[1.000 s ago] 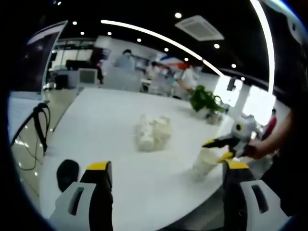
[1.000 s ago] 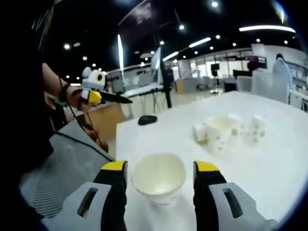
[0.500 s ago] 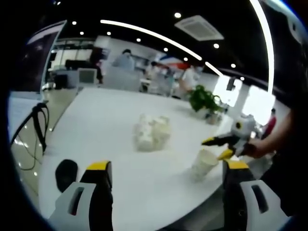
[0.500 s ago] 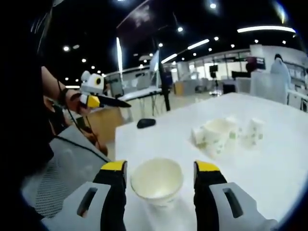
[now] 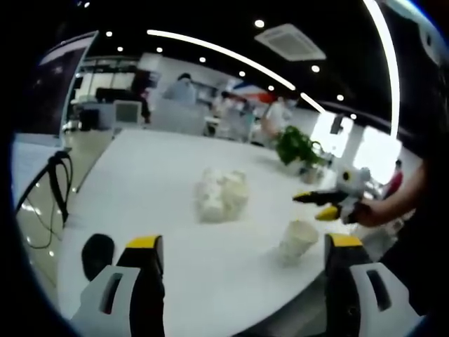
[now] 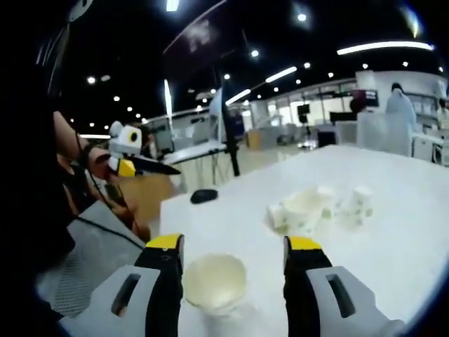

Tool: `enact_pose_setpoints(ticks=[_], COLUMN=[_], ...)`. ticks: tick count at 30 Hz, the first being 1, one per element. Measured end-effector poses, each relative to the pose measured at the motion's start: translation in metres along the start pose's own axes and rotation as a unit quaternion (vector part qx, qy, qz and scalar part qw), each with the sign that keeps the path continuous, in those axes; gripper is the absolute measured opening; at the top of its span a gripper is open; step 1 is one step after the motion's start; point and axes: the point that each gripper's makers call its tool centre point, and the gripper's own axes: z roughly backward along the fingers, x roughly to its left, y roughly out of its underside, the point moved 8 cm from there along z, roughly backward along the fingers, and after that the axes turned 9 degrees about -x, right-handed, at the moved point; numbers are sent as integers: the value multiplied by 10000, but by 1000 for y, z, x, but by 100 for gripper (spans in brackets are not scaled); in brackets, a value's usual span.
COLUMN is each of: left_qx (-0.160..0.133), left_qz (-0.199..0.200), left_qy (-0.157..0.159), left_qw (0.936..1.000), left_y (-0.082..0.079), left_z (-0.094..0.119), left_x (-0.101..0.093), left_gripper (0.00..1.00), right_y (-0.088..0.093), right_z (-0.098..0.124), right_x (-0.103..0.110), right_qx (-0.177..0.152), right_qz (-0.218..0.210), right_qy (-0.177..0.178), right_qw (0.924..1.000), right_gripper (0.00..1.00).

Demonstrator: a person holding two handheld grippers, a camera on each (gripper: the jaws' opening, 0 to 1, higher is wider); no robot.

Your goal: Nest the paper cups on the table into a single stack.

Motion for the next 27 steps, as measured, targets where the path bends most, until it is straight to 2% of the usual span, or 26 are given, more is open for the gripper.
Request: enact_pose_setpoints(ticks=[8, 14, 27], left_qx=[17, 24, 18], left_qz=[14, 28, 31], left_qy=[23, -5, -27], left_qw=[10000, 10000, 10000], left_y=[0, 0, 2], left_z=[-1, 0, 2], left_x=[-1, -1, 1], left_gripper=[96, 96, 95], right_y=[-8, -10, -17], right_z=[0, -1, -6], right_x=[-8, -17, -34], right_qx=[-101, -133, -188], right_qz=[42, -25, -76], right_qy=[66, 236, 392], right_qw=[9999, 9996, 9990], right_gripper=[59, 71, 86])
